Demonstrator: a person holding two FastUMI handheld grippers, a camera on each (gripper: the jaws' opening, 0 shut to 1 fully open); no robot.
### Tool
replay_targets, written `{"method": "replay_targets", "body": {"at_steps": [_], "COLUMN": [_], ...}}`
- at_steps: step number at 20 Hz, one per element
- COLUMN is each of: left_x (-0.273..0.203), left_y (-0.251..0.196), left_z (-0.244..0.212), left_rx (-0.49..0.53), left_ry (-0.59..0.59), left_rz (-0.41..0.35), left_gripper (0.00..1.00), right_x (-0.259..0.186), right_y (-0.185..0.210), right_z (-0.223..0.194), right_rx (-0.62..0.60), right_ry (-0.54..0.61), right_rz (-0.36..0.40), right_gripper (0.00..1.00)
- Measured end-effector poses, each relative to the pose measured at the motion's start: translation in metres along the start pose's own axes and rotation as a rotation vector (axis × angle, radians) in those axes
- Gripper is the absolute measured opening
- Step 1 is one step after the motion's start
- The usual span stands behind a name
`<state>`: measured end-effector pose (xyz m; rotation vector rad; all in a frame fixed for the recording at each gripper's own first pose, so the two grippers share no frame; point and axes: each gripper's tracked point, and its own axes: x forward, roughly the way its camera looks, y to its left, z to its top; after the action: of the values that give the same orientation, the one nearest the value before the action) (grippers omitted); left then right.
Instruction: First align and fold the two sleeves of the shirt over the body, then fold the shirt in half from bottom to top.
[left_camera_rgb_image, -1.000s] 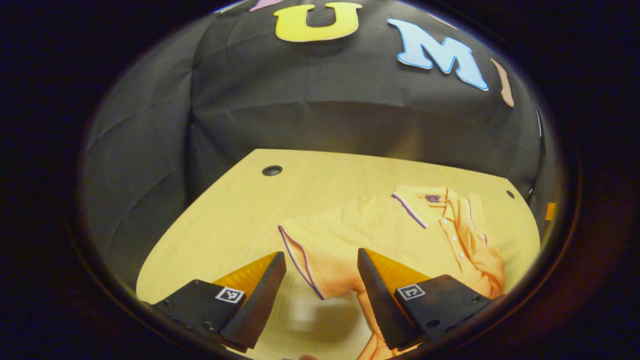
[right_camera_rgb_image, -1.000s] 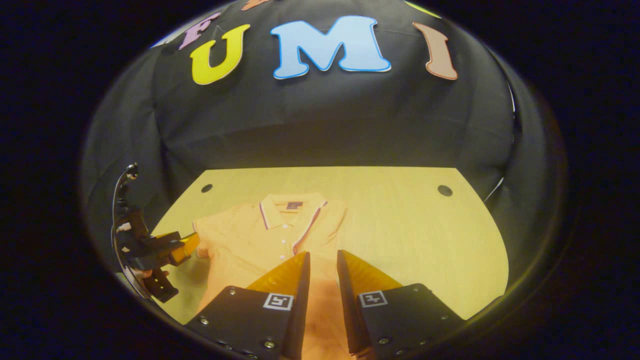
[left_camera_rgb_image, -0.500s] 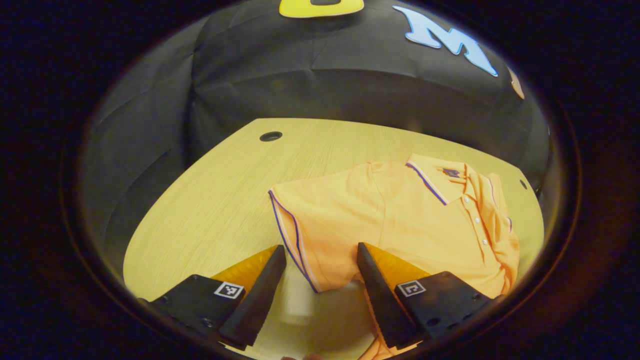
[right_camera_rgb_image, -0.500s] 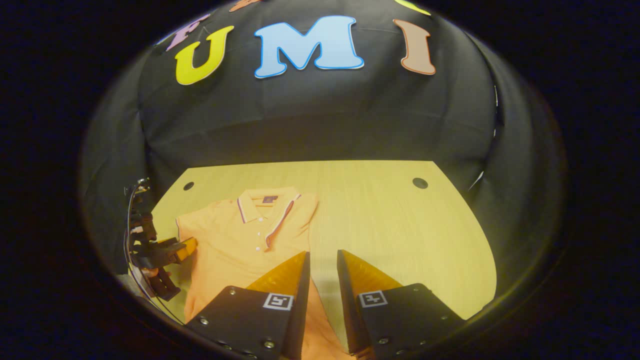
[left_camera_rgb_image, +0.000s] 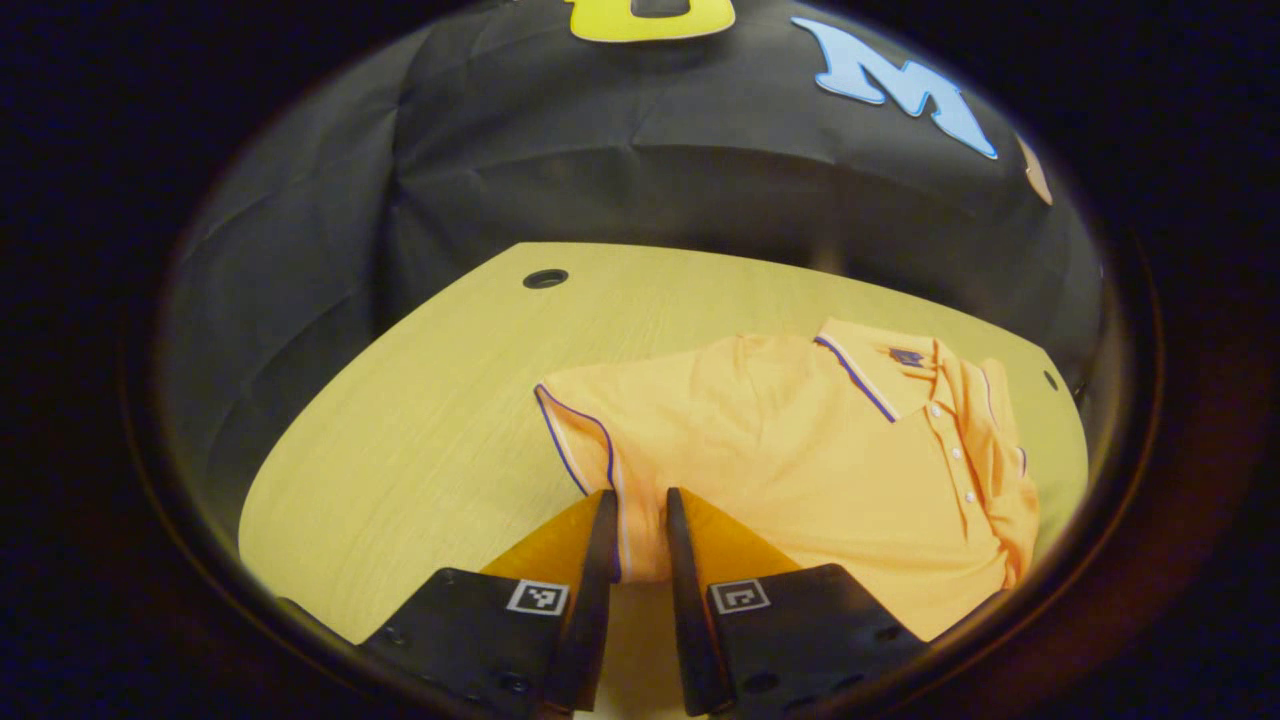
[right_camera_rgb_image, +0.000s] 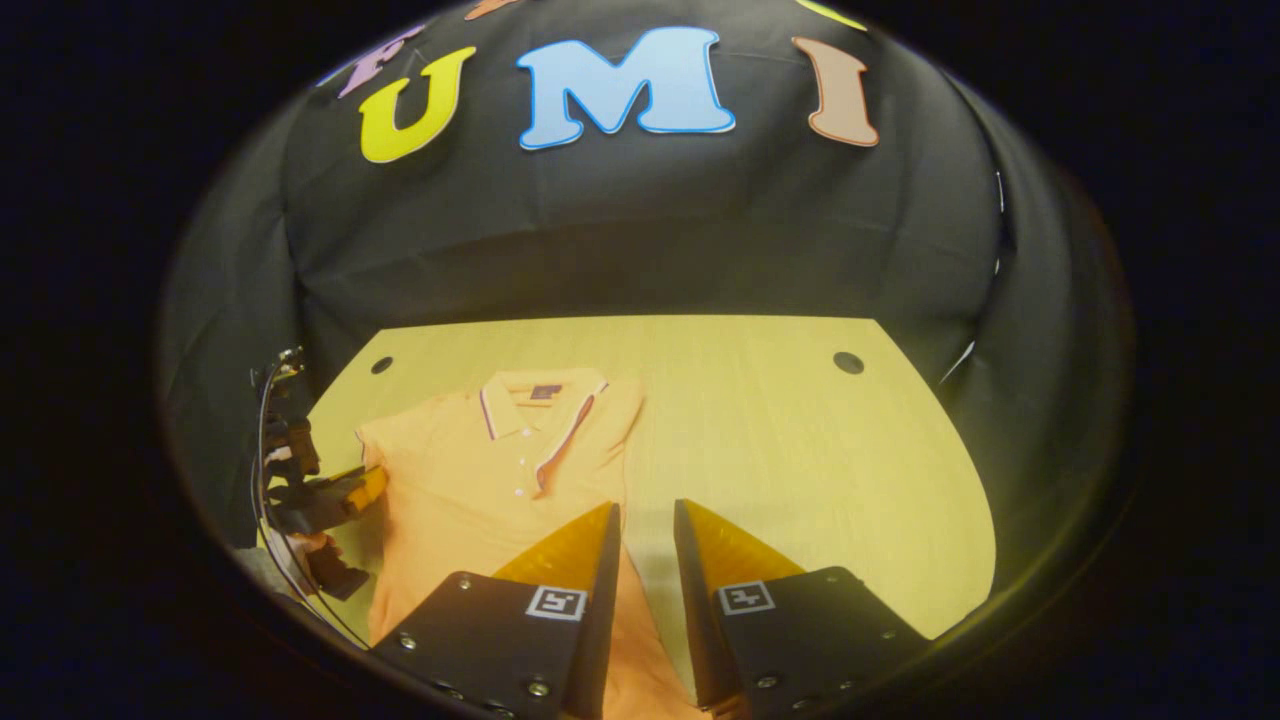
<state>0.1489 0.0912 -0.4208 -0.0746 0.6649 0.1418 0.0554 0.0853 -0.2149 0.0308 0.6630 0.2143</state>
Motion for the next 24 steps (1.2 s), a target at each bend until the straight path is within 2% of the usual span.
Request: {"method": "replay_targets", "body": {"at_steps": [1,2,3,8,12,18,24], "left_x": [0.0,0.0,0.0,-0.003,-0.013,-0.034,-0.052], "left_y": [-0.001,-0.001,-0.002,-0.005,-0.027,-0.103,-0.191], "left_z": [0.002,0.002,0.003,0.007,0.035,0.066,0.061], "left_rx": [-0.003,0.002,0.005,0.08,0.164,0.284,0.364], "left_ry": [-0.001,-0.005,0.0,0.01,-0.06,-0.15,-0.168], "left_rz": [0.0,-0.001,0.004,0.029,0.004,-0.116,-0.255], "left_gripper": [0.18,0.18,0.09,0.09,0.09,0.09,0.09], "right_x": [0.0,-0.001,-0.002,-0.004,-0.005,-0.005,-0.021], "right_y": [0.0,-0.001,-0.002,-0.007,-0.011,-0.015,-0.043], "right_z": [0.0,-0.001,-0.001,-0.004,-0.006,-0.013,-0.025], "right_rx": [0.0,-0.001,0.0,0.01,0.028,0.055,0.104], "right_ry": [0.0,-0.001,-0.002,-0.008,-0.014,-0.019,-0.029], "right_rz": [0.001,0.001,0.001,-0.004,-0.004,-0.009,-0.048], "right_gripper": [0.33,0.33,0.33,0.33,0.33,0.33,0.33]}}
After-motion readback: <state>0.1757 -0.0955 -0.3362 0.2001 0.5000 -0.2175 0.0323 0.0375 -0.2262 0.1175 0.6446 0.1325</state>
